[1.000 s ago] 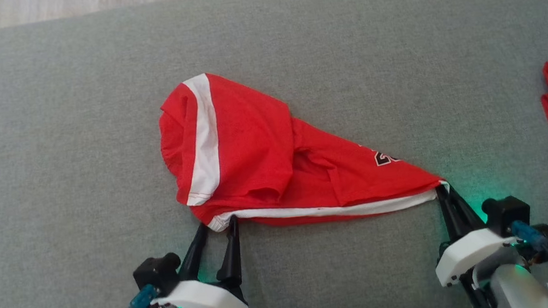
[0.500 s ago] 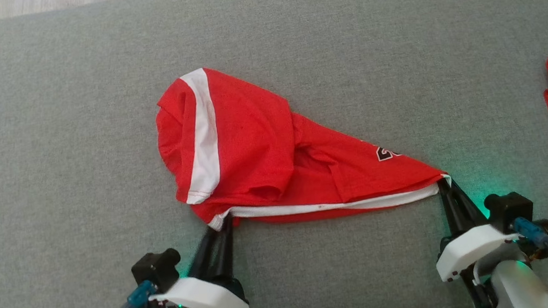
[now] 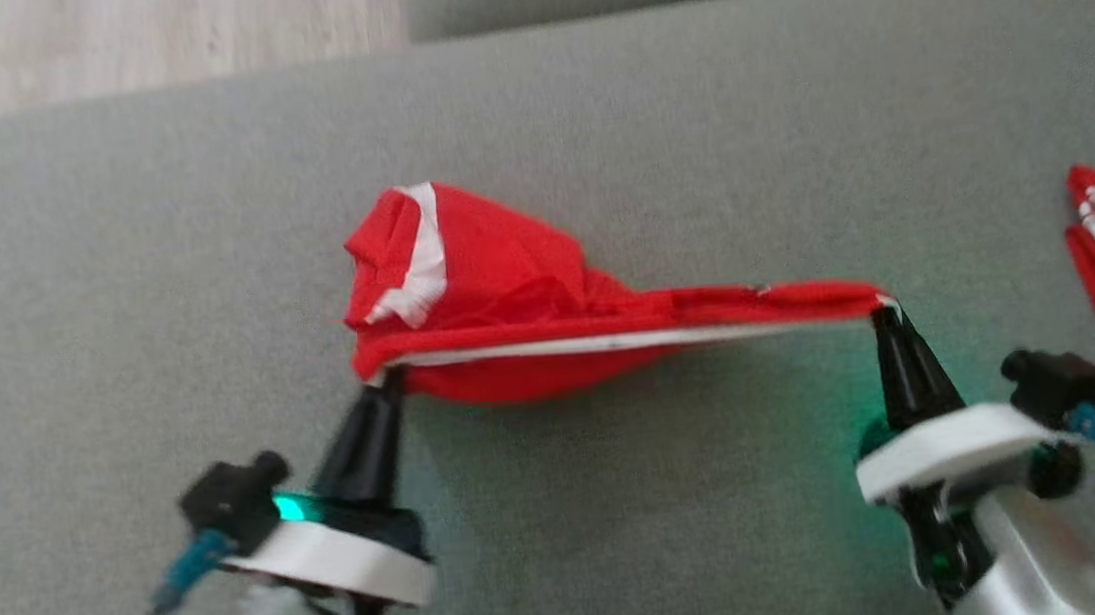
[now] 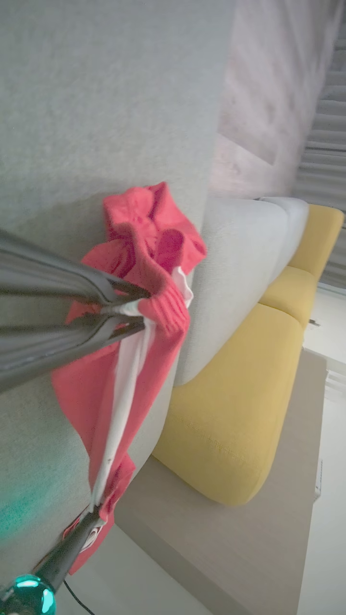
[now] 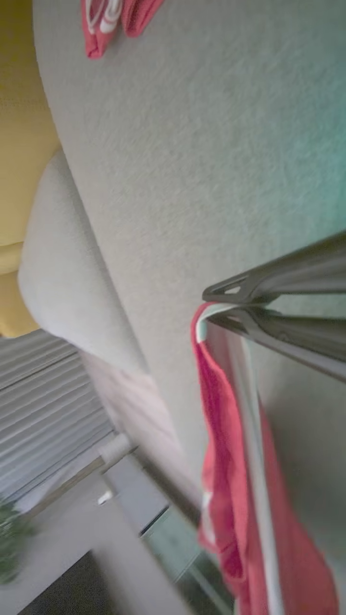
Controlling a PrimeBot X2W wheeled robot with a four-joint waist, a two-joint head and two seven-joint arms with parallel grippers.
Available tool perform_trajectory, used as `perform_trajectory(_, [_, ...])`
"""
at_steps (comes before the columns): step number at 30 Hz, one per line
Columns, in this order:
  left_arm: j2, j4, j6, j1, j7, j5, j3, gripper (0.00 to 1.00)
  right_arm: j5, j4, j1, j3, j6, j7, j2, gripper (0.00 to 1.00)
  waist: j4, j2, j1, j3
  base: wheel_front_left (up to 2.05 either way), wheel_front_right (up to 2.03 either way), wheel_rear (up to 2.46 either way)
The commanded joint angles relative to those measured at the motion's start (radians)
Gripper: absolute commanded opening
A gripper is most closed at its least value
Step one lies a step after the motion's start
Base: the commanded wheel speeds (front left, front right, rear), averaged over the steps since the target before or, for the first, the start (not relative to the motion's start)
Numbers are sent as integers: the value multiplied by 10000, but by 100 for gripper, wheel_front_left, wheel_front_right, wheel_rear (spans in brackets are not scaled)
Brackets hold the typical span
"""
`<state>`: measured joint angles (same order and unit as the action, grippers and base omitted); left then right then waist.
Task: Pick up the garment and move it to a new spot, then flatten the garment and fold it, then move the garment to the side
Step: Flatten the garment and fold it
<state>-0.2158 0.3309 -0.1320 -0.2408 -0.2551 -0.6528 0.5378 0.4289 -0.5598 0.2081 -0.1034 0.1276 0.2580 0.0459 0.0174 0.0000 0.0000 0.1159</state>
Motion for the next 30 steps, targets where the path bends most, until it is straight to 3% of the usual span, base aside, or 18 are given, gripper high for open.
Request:
perform_trajectory(1, [-578,-462,14,-579,-67,169,-517,0,769,359,650,-403,31,37,46,0,15,0,0,-600,0,0,0])
perform_trajectory(6, [-2096,-1122,14,-1697,-67,401,-147,0,3788,883,1596,-859,31,-1145,53,0,-26,0,0,-1349,0,0,0])
perform_trajectory(10, [-3043,-1325,14,-2927,-67,140,540,0,4476,1647,2217,-767,31,-1768,438,0,26,0,0,-1629,0,0,0])
perform_trajectory(16, [-3838,-1359,14,-4417,80,-748,1676,0,4410,2523,2874,-628,31,-2433,862,0,-47,0,0,-1617,0,0,0])
perform_trajectory(24, [-3897,-881,14,-5508,409,-1583,2896,0,3942,2391,3495,-399,31,-3888,621,0,-258,0,0,-717,0,0,0])
perform_trajectory(30, [-3412,739,14,-7909,314,-1445,3148,0,2881,1133,6093,266,31,-4029,231,0,-492,0,0,786,0,0,0])
